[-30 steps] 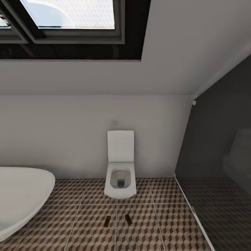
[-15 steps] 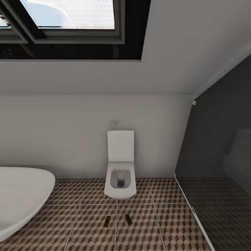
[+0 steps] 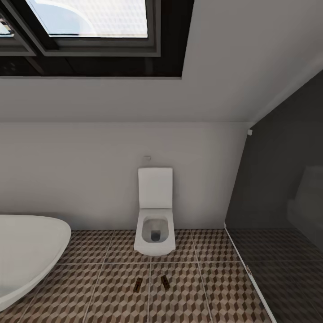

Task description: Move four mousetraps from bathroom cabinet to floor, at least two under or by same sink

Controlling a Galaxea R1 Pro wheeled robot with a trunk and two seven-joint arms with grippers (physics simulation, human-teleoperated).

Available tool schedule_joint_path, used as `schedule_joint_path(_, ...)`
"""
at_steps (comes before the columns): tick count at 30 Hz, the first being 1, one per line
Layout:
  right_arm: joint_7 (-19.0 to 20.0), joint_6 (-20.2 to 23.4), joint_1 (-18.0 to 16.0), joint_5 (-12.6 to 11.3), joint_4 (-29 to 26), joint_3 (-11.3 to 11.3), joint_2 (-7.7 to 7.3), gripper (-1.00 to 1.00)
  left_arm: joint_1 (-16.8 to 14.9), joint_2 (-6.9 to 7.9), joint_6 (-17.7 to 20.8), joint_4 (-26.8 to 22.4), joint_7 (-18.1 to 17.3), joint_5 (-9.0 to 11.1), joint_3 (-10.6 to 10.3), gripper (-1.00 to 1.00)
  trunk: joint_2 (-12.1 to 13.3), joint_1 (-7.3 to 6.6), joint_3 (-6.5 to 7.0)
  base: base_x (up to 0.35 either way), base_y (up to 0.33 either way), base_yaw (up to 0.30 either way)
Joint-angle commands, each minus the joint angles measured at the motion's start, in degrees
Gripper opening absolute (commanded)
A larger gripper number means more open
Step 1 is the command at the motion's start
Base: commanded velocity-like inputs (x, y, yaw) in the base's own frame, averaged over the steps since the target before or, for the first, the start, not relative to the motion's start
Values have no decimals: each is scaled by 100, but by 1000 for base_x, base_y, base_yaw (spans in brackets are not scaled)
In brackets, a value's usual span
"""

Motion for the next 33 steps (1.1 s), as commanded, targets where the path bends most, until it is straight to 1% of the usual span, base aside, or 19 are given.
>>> schedule_joint_path(1,24,-18,-5,-60,4,46,-2,100,-8,-2,-25,15,9,12,-35,100,-13,4,-13,0,0,0)
schedule_joint_path(19,24,-18,-5,-59,4,46,-1,100,-8,0,-30,15,8,12,-35,100,-13,4,-13,0,0,0)
schedule_joint_path(33,24,-21,-5,-70,-1,46,58,100,-8,0,-30,15,7,12,-35,100,-13,4,-13,0,0,0)
